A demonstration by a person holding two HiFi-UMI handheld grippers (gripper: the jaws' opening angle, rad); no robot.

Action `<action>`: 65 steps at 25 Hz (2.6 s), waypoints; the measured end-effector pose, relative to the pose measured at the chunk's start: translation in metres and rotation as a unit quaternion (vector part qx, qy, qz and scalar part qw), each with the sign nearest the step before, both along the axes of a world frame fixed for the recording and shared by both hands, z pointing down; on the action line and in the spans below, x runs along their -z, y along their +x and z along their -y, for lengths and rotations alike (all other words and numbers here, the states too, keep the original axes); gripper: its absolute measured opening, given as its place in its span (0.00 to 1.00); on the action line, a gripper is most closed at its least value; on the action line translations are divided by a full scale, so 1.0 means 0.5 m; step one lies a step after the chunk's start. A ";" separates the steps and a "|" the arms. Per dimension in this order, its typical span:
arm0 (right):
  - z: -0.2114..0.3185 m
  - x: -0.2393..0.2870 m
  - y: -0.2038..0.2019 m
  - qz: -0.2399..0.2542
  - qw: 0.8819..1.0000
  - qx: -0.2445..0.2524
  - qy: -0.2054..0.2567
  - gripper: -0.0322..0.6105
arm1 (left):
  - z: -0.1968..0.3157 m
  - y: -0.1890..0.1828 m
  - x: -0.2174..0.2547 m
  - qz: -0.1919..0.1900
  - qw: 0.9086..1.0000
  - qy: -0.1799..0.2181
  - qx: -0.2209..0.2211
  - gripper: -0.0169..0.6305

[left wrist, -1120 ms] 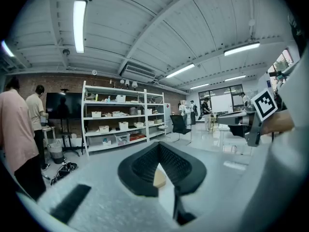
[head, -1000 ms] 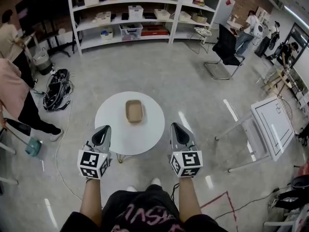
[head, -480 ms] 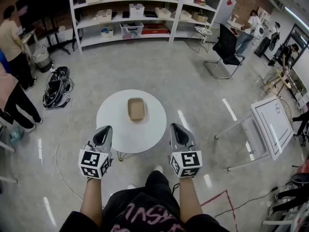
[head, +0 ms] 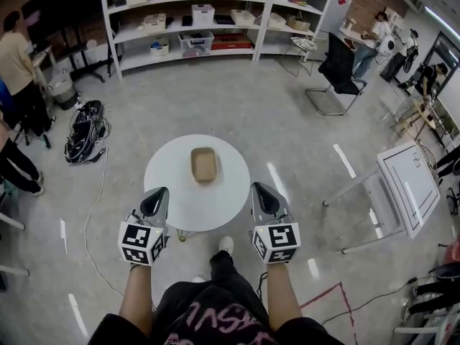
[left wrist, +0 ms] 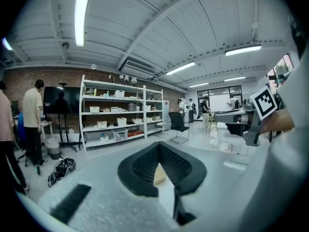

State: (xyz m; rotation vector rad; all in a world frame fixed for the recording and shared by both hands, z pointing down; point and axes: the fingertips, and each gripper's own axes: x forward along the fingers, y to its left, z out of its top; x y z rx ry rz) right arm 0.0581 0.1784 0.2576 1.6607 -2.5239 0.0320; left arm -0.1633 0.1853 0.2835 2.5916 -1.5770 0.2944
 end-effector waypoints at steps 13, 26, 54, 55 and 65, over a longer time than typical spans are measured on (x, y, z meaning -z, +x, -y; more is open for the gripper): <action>0.121 -0.044 -0.014 0.006 1.000 0.011 -0.019 0.07 | 0.107 -0.013 -0.044 0.006 1.000 -0.027 0.013 0.02; 0.316 -0.137 0.014 0.021 0.998 0.022 -0.058 0.07 | 0.282 0.007 -0.136 0.009 0.997 -0.073 0.031 0.02; 0.711 -0.340 0.076 0.032 0.984 0.075 -0.156 0.07 | 0.612 0.096 -0.290 0.035 0.984 -0.156 0.079 0.02; 0.715 -0.345 0.076 0.033 0.984 0.077 -0.158 0.07 | 0.613 0.099 -0.293 0.037 0.984 -0.158 0.079 0.02; 0.732 -0.357 0.069 0.040 0.980 0.098 -0.170 0.07 | 0.617 0.109 -0.297 0.048 0.981 -0.167 0.085 0.02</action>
